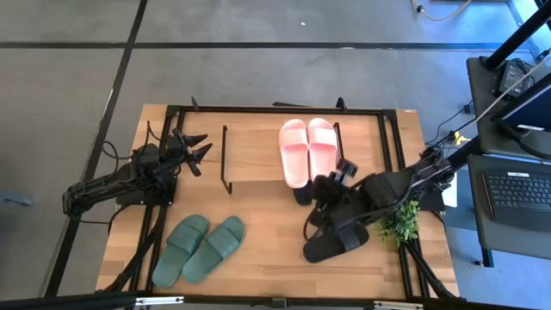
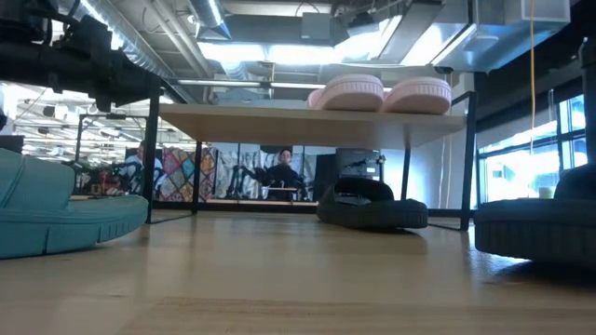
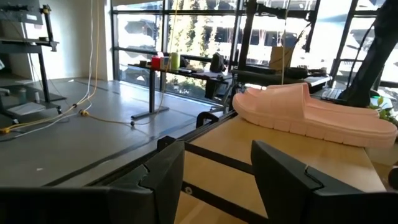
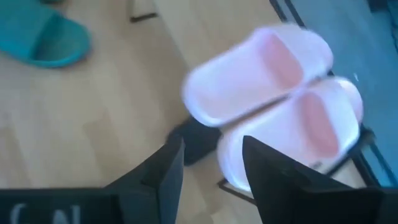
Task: Pick and place slides into the shelf
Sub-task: Adjust the shelf on the table
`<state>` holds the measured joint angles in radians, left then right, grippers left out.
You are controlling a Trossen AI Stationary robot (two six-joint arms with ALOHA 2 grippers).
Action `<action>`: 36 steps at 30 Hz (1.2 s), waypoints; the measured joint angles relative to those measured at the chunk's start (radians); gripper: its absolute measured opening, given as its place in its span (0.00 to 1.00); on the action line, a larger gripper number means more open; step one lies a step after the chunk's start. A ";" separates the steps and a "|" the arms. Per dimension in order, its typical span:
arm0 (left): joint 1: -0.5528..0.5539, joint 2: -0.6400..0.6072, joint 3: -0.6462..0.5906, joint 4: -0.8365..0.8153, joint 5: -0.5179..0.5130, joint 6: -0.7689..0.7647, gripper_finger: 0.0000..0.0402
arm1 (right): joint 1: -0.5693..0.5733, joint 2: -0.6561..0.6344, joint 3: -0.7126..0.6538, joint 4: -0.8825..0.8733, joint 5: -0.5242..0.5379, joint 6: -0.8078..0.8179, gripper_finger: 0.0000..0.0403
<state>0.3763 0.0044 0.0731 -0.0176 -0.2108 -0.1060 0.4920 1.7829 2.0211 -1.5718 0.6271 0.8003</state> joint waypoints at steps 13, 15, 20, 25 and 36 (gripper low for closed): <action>0.000 0.000 0.000 -0.008 -0.007 0.003 0.45 | -0.078 -0.331 -0.499 0.000 -0.020 0.264 0.41; 0.000 0.000 0.000 -0.009 -0.007 0.003 0.45 | -0.113 -0.371 -0.571 -0.001 -0.020 0.296 0.41; 0.000 0.000 0.000 -0.014 -0.011 0.033 0.45 | -0.216 -0.433 -0.723 -0.002 -0.028 0.337 0.41; 0.000 0.000 0.000 -0.040 -0.059 0.037 0.45 | -0.300 -0.436 -0.812 0.050 -0.096 0.319 0.41; 0.000 0.000 0.000 -0.099 -0.183 0.038 0.45 | -0.320 -0.435 -0.843 0.299 -0.126 0.184 0.41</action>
<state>0.3763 0.0044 0.0734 -0.1169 -0.3936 -0.0677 0.1719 1.3483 1.1782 -1.2729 0.5011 0.9845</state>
